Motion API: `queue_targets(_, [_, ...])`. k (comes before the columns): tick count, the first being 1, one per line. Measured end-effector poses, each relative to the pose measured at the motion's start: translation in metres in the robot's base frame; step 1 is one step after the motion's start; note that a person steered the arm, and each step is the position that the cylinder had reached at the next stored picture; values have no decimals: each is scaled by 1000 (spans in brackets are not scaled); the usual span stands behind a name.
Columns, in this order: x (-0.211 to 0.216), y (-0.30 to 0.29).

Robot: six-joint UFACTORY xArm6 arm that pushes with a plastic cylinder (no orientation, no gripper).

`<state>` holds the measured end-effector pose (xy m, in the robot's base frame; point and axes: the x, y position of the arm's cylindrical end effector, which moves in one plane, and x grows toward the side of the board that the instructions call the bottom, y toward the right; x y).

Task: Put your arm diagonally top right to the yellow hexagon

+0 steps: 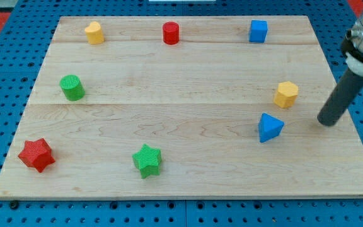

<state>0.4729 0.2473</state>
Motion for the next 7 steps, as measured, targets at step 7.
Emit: queue_targets(7, [-56, 2])
